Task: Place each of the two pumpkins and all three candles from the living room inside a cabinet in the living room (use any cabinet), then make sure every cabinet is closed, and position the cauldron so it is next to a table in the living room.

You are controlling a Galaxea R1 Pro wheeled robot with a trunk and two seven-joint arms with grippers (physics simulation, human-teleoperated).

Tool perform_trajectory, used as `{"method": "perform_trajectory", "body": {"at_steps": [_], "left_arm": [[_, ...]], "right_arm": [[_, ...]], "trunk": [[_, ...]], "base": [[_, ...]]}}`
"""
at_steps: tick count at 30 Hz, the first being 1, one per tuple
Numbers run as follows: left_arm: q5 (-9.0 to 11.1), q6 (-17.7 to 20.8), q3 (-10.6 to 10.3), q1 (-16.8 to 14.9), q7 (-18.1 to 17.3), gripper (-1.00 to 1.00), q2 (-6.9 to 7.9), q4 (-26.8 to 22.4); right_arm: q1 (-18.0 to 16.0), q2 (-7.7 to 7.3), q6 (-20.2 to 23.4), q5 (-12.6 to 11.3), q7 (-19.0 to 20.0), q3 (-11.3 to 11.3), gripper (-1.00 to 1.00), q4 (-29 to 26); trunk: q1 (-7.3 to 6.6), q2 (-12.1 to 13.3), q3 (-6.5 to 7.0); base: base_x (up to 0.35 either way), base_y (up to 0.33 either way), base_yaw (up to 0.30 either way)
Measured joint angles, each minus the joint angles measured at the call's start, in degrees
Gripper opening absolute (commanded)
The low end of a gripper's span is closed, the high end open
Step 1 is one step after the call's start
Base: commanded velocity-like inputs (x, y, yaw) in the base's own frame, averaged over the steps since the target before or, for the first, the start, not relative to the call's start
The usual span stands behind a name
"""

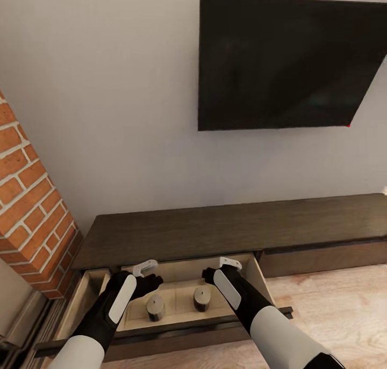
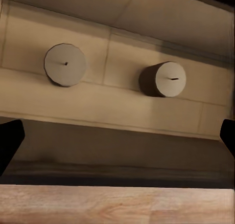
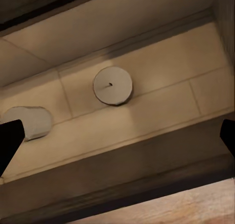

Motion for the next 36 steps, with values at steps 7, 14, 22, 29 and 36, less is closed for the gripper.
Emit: {"method": "perform_trajectory", "body": {"at_steps": [7,14,22,29,36], "left_arm": [[0.0,0.0,0.0,0.0,0.0,1.00,0.02,0.0],[0.0,0.0,0.0,0.0,0.0,1.00,-0.01,0.1],[0.0,0.0,0.0,0.0,0.0,1.00,0.00,0.1],[0.0,0.0,0.0,0.0,0.1,1.00,0.01,0.1],[0.0,0.0,0.0,0.0,0.1,1.00,0.00,0.1]], "right_arm": [[0.0,0.00,0.0,0.1,1.1,0.0,1.00,0.0],[0.0,0.00,0.0,0.2,1.3,0.0,1.00,0.0],[0.0,0.00,0.0,0.2,1.3,-0.1,1.00,0.0],[0.0,0.00,0.0,0.2,1.3,-0.1,1.00,0.0],[0.0,0.00,-0.1,0.1,1.3,-0.1,1.00,0.0]], "trunk": [[-1.54,2.8,1.66],[-3.07,5.6,2.99],[-4.83,8.8,4.54],[-6.37,11.6,6.24],[-7.03,12.8,7.27]], "base": [[0.000,0.000,-0.190],[0.000,0.000,-0.021],[0.000,0.000,-0.062],[0.000,0.000,-0.197],[0.000,0.000,-0.206]]}}
